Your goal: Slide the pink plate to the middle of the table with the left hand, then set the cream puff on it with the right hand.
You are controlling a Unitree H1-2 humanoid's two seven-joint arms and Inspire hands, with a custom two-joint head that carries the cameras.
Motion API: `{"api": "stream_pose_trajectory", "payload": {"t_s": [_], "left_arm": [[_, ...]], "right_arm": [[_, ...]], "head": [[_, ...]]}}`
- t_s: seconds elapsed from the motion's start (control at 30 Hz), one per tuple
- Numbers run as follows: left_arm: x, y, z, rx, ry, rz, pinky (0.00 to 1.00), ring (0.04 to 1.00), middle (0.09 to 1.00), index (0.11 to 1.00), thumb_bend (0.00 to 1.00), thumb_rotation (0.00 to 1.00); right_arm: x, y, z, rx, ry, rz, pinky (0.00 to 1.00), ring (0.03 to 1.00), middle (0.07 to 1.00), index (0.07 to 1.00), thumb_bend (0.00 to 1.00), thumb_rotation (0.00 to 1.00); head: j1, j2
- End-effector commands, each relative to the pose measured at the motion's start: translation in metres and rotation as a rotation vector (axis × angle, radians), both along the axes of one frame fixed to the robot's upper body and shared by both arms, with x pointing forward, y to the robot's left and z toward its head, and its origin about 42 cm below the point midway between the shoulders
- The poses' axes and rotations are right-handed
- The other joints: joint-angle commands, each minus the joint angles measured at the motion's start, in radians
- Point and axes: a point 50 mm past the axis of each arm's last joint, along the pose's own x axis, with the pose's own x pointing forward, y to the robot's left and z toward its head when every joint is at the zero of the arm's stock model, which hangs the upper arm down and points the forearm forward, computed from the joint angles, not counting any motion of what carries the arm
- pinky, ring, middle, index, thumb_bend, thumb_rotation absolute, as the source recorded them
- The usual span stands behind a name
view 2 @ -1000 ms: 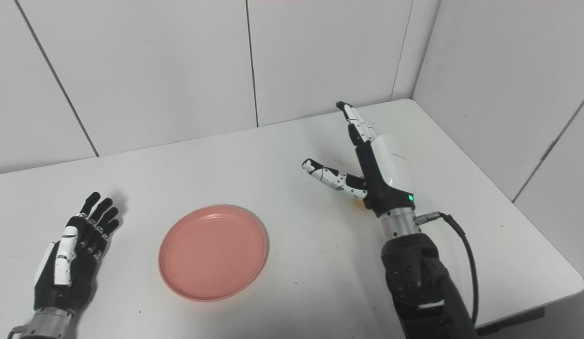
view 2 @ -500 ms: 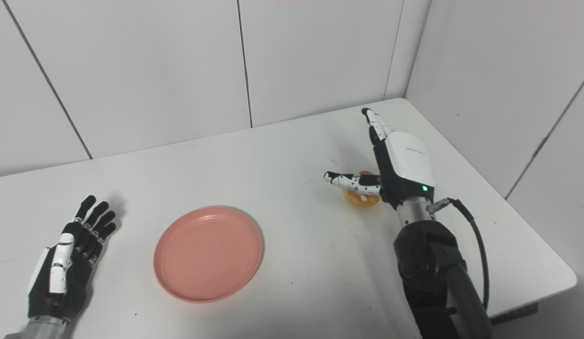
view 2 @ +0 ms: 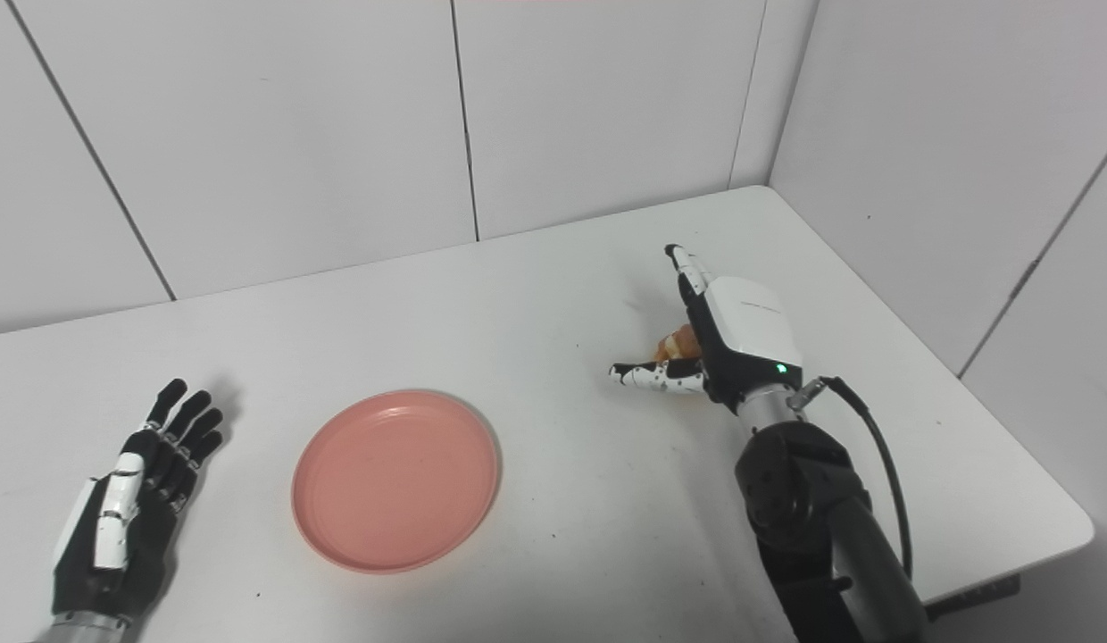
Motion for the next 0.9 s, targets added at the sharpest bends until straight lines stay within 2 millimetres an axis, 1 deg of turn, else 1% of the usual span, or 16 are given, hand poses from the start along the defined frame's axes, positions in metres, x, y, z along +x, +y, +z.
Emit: {"api": "stream_pose_trajectory", "payload": {"t_s": [0.0, 0.13, 0.3, 0.47, 0.67, 0.87], "left_arm": [[-0.04, 0.005, -0.054, -0.011, 0.187, 0.026, 0.95, 0.933, 0.942, 0.94, 0.4, 1.0], [-0.041, 0.006, -0.053, -0.014, 0.186, 0.022, 0.94, 0.932, 0.942, 0.94, 0.4, 1.0], [-0.04, 0.006, -0.052, -0.018, 0.191, 0.024, 0.95, 0.934, 0.944, 0.94, 0.4, 1.0], [-0.041, 0.006, -0.049, -0.019, 0.192, 0.02, 0.94, 0.928, 0.938, 0.934, 0.39, 1.0], [-0.041, 0.007, -0.048, -0.024, 0.19, 0.015, 0.94, 0.921, 0.934, 0.932, 0.39, 1.0], [-0.041, 0.007, -0.047, -0.023, 0.194, 0.012, 0.93, 0.924, 0.939, 0.935, 0.38, 1.0]], "right_arm": [[0.007, -0.006, 0.016, -0.014, -0.034, -0.01, 0.73, 0.884, 0.949, 0.954, 0.93, 0.48], [0.011, -0.011, 0.01, -0.016, 0.003, -0.026, 0.73, 0.89, 0.951, 0.956, 0.92, 0.47], [0.013, -0.02, 0.003, -0.021, 0.025, -0.048, 0.74, 0.885, 0.946, 0.946, 0.91, 0.48], [0.014, -0.03, -0.003, 0.005, 0.044, -0.08, 0.71, 0.869, 0.943, 0.945, 0.89, 0.44], [0.016, -0.043, -0.007, 0.02, 0.043, -0.114, 0.7, 0.862, 0.94, 0.94, 0.89, 0.44], [0.015, -0.048, -0.009, 0.013, 0.053, -0.134, 0.71, 0.865, 0.942, 0.936, 0.88, 0.44]], "head": [[0.001, 0.003], [0.0, 0.008], [0.0, 0.013], [0.0, 0.019], [-0.001, 0.023], [-0.003, 0.025]]}}
